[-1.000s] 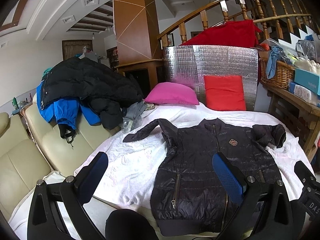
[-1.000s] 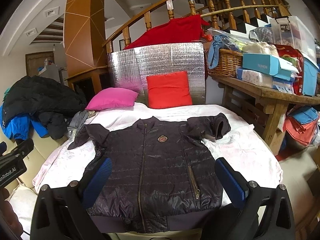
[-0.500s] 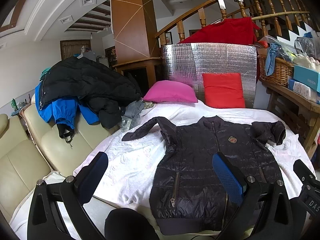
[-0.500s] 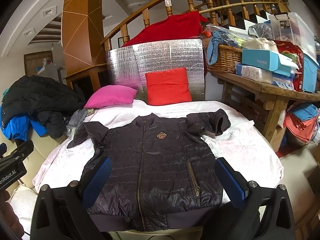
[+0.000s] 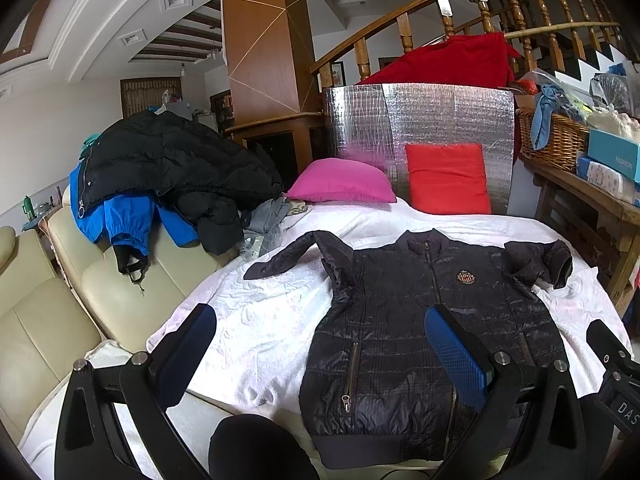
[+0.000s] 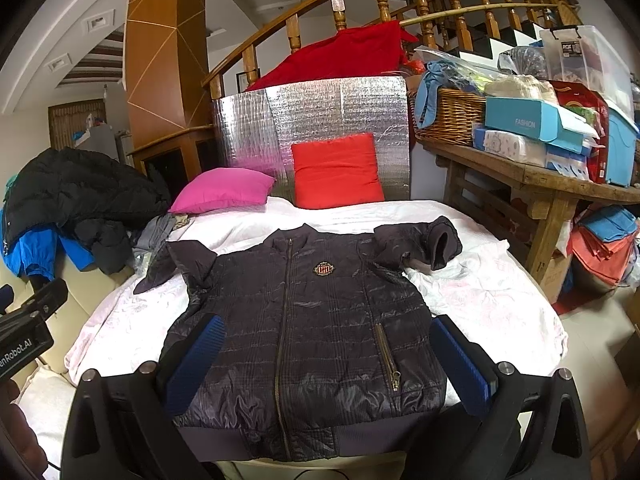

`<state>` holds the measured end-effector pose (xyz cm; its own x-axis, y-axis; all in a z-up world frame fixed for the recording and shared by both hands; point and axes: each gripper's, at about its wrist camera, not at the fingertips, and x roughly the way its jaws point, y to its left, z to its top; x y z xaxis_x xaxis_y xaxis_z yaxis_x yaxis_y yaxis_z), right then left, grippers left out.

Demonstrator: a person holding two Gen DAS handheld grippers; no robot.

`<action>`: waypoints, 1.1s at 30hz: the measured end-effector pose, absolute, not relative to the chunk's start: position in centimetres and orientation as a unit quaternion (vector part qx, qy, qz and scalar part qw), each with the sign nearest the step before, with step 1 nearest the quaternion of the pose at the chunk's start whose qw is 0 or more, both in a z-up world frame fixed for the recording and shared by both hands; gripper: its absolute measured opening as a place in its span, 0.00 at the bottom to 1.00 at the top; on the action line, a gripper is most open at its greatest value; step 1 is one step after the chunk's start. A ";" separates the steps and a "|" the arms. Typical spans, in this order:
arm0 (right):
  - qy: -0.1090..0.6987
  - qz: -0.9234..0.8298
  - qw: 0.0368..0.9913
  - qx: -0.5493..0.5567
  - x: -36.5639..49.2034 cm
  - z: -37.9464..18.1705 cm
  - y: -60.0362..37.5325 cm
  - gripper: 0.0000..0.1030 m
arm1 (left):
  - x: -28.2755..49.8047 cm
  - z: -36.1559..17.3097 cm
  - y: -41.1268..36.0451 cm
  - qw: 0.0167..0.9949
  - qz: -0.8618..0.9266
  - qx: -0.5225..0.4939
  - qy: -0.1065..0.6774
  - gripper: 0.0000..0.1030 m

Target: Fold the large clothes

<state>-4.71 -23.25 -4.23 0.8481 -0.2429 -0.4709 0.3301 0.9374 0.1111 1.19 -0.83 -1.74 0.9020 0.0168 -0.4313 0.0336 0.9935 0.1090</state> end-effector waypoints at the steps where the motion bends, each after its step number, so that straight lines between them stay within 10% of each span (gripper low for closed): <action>1: 0.232 -0.150 0.957 0.094 -4.7 -4.2 -23.2 1.00 | 1.2 -1.7 -0.8 0.973 -0.005 0.057 0.222 1.00; 33: 0.249 -0.149 0.952 0.097 -3.3 -5.3 -23.3 1.00 | 2.6 -3.0 -0.9 0.969 0.000 0.056 0.242 1.00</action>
